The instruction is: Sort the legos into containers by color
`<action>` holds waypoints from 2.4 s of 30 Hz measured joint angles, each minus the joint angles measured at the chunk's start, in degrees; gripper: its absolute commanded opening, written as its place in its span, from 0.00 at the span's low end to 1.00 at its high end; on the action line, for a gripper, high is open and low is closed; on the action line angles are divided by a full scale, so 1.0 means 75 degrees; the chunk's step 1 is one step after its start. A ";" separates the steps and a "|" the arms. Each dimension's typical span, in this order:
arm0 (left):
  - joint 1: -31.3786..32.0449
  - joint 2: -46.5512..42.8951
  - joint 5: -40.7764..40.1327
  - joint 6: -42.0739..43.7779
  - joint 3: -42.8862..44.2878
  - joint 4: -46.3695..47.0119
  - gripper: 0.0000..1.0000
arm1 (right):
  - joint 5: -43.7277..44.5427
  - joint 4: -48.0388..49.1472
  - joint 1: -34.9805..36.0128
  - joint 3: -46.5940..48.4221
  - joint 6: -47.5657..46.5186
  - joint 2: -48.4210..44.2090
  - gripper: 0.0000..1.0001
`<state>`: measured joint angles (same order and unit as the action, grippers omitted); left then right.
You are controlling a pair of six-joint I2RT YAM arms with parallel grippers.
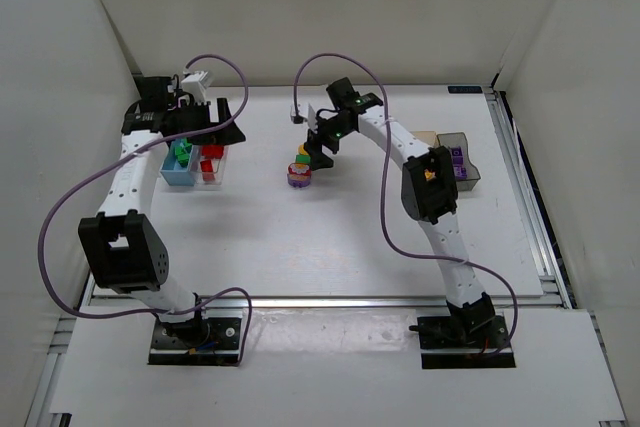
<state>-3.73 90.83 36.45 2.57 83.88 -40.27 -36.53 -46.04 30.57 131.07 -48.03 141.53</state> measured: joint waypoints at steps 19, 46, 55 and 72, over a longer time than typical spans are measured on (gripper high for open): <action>0.0000 0.0128 -0.0251 0.0105 0.0172 -0.0143 0.99 | 0.0256 0.0458 0.0052 0.0755 -0.0096 0.0810 0.96; 0.0207 0.0577 -0.0184 -0.0356 0.0525 -0.0391 0.92 | 0.0032 0.1087 -0.0038 -0.0085 0.0341 0.0396 0.99; 0.3214 0.0391 -0.2460 -0.1833 -0.0213 0.0291 0.99 | 0.0399 0.1722 -0.0825 -0.1317 0.2535 -0.1985 0.99; 0.4095 0.3625 -0.5738 -0.3383 0.2171 -0.0058 1.00 | 0.0446 0.2081 -0.2672 -0.3995 0.3381 -0.4549 0.99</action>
<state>26.98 118.02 -6.59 -22.81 100.16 -40.71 -33.19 -30.44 10.52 101.10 -22.68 107.42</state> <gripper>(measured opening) 0.995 0.989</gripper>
